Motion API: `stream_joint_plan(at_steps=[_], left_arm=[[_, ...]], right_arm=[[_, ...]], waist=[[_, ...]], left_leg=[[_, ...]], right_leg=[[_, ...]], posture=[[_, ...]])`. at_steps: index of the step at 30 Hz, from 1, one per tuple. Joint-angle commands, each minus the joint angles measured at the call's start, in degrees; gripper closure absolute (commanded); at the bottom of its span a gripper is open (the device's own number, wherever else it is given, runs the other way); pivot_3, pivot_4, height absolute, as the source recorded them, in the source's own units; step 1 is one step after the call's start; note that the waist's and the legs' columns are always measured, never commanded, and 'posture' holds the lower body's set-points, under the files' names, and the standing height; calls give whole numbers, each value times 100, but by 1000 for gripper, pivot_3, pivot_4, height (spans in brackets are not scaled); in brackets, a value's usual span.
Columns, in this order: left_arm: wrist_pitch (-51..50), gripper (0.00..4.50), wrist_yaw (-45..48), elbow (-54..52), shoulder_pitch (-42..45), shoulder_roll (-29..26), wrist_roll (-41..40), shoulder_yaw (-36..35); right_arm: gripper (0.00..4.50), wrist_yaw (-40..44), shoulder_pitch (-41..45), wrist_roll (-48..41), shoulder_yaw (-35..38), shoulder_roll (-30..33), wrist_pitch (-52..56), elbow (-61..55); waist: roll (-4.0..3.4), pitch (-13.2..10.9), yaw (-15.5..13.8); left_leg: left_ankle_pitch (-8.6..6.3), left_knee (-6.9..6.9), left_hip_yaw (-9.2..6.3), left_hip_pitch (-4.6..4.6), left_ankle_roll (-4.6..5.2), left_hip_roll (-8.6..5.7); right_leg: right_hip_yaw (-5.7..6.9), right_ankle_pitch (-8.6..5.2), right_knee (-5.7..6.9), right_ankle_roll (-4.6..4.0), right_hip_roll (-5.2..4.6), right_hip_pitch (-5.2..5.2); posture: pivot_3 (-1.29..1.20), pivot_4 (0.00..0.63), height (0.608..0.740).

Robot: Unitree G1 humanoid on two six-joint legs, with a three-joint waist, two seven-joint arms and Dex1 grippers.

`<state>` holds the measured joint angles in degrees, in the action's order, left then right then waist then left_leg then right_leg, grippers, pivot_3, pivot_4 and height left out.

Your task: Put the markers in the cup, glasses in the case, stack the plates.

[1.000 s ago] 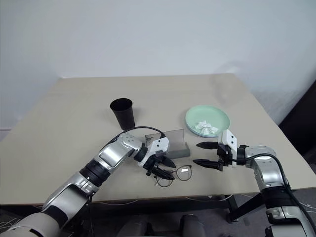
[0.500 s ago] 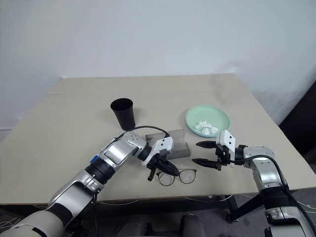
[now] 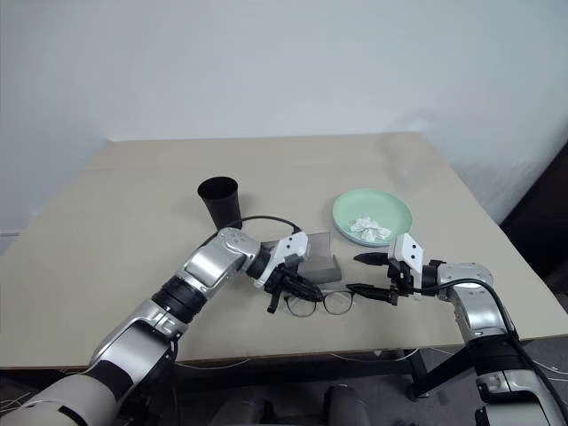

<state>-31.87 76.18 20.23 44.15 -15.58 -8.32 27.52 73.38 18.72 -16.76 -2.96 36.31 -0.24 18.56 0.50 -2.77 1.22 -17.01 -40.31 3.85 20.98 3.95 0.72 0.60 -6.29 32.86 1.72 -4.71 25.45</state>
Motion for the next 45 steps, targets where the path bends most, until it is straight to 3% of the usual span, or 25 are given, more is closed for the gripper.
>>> stream_joint_plan(at_steps=[1,17,26,45], left_arm=[[18,4470,-66,-92,448,-47,-314,-594],[803,4470,-296,938,953,-268,67,-904],[891,4470,-988,2016,975,143,405,-966],[10,4470,-652,1750,515,317,95,-1131]], right_arm=[[828,28,118,21,30,-8,-100,11],[828,-23,488,163,103,-30,-485,732],[828,119,396,52,113,23,-368,574],[828,106,381,112,91,-7,-381,607]], waist=[[0,0,1],[5,-3,-1],[6,-4,0],[6,-4,3]], left_leg=[[0,1,0,0,0,0],[-2,2,8,4,4,-4],[-3,3,6,7,5,-6],[-4,4,5,7,7,-6]], right_leg=[[0,0,0,0,0,0],[4,0,-1,1,0,-2],[4,0,-3,2,0,-1],[4,0,-1,2,0,0]], posture=[[0,0,740],[0,0,740],[0,0,740],[0,0,740]])
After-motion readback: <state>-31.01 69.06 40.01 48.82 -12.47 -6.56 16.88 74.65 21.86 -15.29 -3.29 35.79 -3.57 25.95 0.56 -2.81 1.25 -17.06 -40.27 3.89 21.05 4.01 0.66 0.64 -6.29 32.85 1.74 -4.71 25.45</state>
